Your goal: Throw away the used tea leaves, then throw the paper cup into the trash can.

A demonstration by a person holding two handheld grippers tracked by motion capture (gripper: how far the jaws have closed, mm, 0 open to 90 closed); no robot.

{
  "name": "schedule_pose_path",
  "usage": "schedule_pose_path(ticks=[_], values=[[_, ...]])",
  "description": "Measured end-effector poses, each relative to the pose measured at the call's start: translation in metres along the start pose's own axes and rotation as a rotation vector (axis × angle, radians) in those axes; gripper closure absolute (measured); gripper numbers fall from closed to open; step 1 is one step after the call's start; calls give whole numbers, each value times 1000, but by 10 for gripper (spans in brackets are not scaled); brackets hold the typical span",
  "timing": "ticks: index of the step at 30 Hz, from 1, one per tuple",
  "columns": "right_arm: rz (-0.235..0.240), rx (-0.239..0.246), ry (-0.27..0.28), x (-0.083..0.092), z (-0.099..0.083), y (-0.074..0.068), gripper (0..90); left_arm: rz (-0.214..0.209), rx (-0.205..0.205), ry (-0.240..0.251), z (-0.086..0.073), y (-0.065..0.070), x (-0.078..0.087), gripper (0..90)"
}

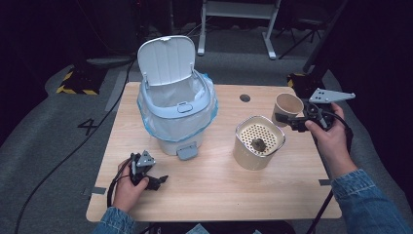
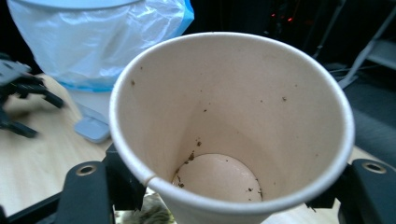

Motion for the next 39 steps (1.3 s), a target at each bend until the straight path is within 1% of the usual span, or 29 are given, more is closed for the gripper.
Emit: schedule_pose_path(ticks=[5,6,10,14,20,22,26,28,33,35,39], values=[[60,-64,22,1,0,3,311,-2,3,1,0,0,0,104],[61,-64,24,1,0,3,309,-2,2,1,0,0,0,104],[59,-50,18,0,0,4,306,-2,2,0,0,0,0,104],[49,-30,-2,-1,-1,3,305,-2,2,1,0,0,0,104],[38,-15,1,-3,1,3,301,-10,8,2,0,0,-1,103],[35,-12,4,-4,2,2,300,-9,2,1,0,0,-1,100],[39,1,6,-6,4,0,298,-10,4,2,0,0,-1,100],[45,14,10,-7,7,-1,297,-9,2,1,1,0,-1,100],[54,29,16,-11,14,-4,295,-9,2,1,1,0,-1,100],[56,28,26,-12,19,-5,294,-9,2,2,0,0,-1,100],[65,51,40,-16,33,-9,292,-7,2,1,0,0,-1,100]])
Point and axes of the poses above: each handheld gripper's, and its own axes: x roughly backward along the jaws, z roughly out of its top, y roughly to its right, the point moved 4 cm from there along -x, roughly forward along the jaws, and after that the axes turned 5 degrees about -y, right-handed, at the moved point
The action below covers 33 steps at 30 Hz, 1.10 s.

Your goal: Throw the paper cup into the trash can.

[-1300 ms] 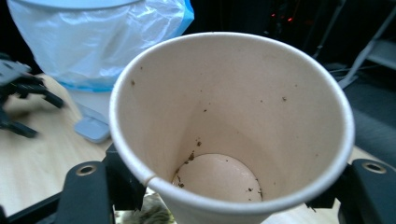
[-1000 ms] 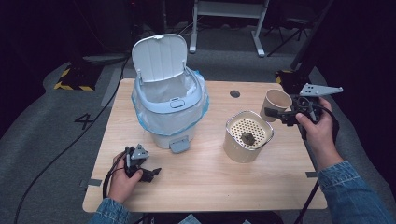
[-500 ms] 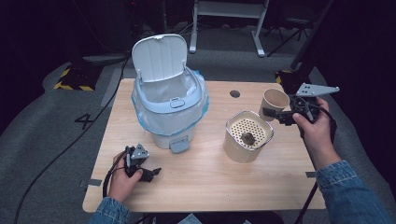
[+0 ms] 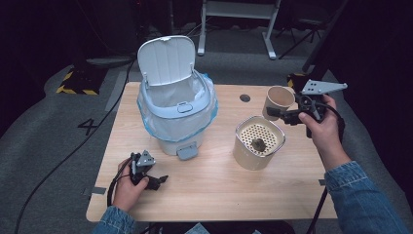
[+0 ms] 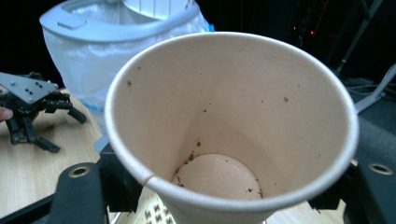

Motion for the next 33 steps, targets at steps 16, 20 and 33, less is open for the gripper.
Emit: schedule_pose_path(ticks=[16,20,33], values=[[57,88,23,-29,76,-9,291,-8,-5,-2,1,-1,-1,95],[57,101,15,-40,90,-17,291,-5,-6,0,1,-1,-1,95],[113,119,60,-90,126,-46,290,-3,-9,-1,1,-1,-1,95]])
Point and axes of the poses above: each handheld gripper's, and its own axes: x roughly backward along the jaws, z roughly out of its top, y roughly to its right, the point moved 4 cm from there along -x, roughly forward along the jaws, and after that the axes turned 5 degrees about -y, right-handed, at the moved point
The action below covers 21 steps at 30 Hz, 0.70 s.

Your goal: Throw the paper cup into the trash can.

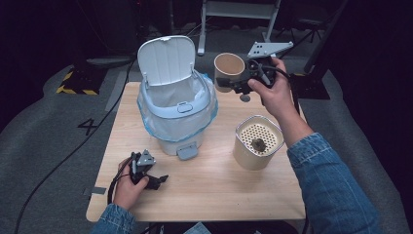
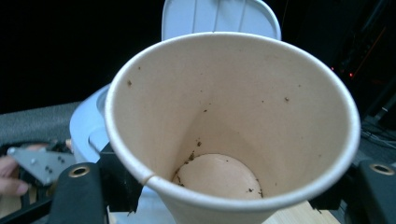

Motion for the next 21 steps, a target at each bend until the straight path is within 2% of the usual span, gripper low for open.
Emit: schedule_pose_path(ticks=[5,11,21], values=[[-15,-10,29,-17,9,-5,288,0,0,0,0,0,0,95],[-2,-39,73,-35,16,-11,287,0,-1,0,0,0,0,94],[13,-54,70,-62,19,-18,286,-2,-2,-2,0,0,0,95]])
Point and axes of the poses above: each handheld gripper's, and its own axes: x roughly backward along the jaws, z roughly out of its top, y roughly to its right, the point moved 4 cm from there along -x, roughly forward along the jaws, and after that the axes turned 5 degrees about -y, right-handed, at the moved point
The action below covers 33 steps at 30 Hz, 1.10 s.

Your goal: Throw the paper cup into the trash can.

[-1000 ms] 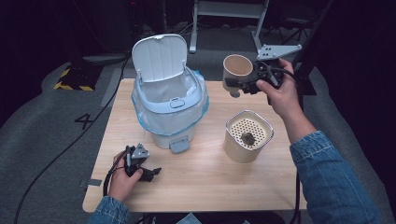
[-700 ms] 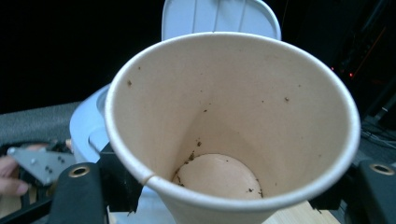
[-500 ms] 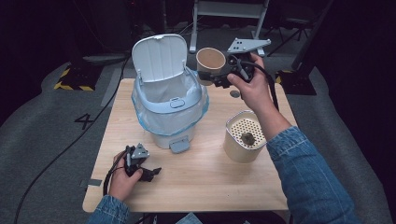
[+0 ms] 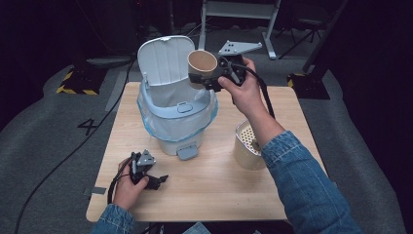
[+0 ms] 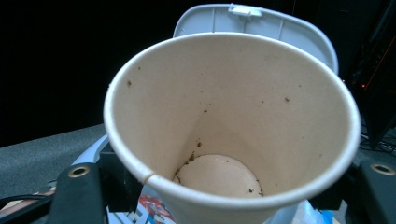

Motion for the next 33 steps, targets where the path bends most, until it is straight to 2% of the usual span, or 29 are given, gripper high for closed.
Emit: schedule_pose_path(ticks=[4,14,15,16,17,18,19,20,21,22,24,26,29,33], values=[[-5,-6,-14,-12,-3,-1,286,0,-2,2,0,0,0,95],[25,-10,-75,-37,-11,-9,271,0,-1,2,0,0,0,94],[43,-18,-66,-41,-12,-10,198,0,-1,2,0,0,0,94],[41,-34,-54,-44,-13,-11,100,-4,3,2,0,0,0,94],[36,-61,-49,-46,-13,-12,76,0,1,0,0,0,0,95],[24,-94,-40,-48,-13,-12,119,-1,-1,2,0,0,0,94],[-2,-101,-19,-48,-12,-13,193,-1,-1,2,0,0,0,94],[-24,-97,-5,-48,-11,-12,183,0,0,1,0,0,0,94],[-39,-95,4,-46,-10,-12,124,-1,0,1,0,0,0,95],[-41,-92,10,-44,-9,-12,117,-1,2,-1,0,0,0,94],[-20,-74,22,-37,-7,-12,168,-1,-1,2,0,0,0,94],[-14,-67,26,-29,-5,-11,146,-3,4,1,0,0,0,94],[-10,-41,16,-16,-5,-9,158,-3,5,1,0,0,0,94],[-10,9,-24,8,-5,-5,163,-1,1,4,0,0,0,94]])
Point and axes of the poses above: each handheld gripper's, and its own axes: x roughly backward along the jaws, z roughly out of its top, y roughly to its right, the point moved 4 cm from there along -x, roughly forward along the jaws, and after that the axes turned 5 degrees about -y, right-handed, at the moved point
